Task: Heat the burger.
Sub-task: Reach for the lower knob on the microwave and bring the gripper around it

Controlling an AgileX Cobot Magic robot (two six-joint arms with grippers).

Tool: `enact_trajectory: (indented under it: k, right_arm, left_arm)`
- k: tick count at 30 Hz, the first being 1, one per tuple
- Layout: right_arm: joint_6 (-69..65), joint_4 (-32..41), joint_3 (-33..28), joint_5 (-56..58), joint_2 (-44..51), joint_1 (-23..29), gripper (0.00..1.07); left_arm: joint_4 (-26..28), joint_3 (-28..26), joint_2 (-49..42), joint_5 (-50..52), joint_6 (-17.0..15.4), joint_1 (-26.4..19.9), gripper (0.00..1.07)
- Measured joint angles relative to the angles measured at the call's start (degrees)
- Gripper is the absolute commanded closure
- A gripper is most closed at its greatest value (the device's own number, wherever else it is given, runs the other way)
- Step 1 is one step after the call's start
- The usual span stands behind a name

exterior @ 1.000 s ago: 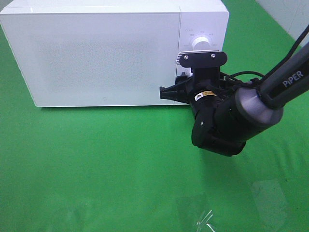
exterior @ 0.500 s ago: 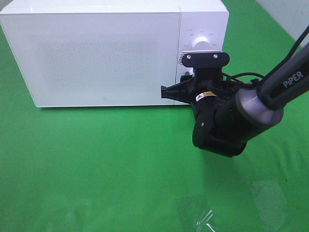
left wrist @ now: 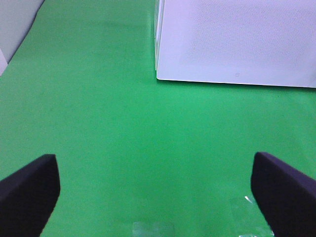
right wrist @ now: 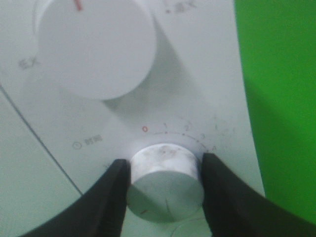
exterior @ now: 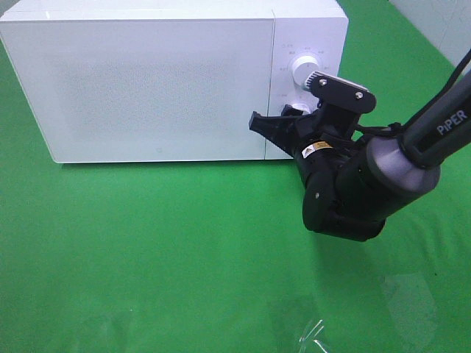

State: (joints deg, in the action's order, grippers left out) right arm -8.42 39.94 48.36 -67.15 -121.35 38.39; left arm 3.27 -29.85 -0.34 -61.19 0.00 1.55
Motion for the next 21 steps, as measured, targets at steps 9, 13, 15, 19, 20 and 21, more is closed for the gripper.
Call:
enact_trajectory:
  k: [9, 13, 15, 19, 20, 21]
  right_arm:
    - [-33.98, -2.52, -0.63, -0.17, -0.11, -0.4, 1.07]
    - [-48.13, -3.27, -0.74, -0.46, -0.23, -0.52, 1.07]
    - [-54.43, -3.38, -0.8, -0.46, -0.23, -0.52, 1.07]
    - [-64.11, -3.78, -0.8, -0.46, -0.23, -0.52, 1.07]
    - [-67.49, -4.18, -0.8, -0.46, -0.23, -0.52, 1.07]
    - [-67.49, -4.18, -0.8, -0.46, -0.23, -0.52, 1.07]
  left_arm:
    - [0.0, 0.0, 0.0, 0.0, 0.0, 0.0, 0.09]
    - [0.0, 0.0, 0.0, 0.0, 0.0, 0.0, 0.09]
    - [0.0, 0.0, 0.0, 0.0, 0.0, 0.0, 0.09]
    - [0.0, 0.0, 0.0, 0.0, 0.0, 0.0, 0.09]
    - [0.0, 0.0, 0.0, 0.0, 0.0, 0.0, 0.09]
    - [0.0, 0.0, 0.0, 0.0, 0.0, 0.0, 0.09]
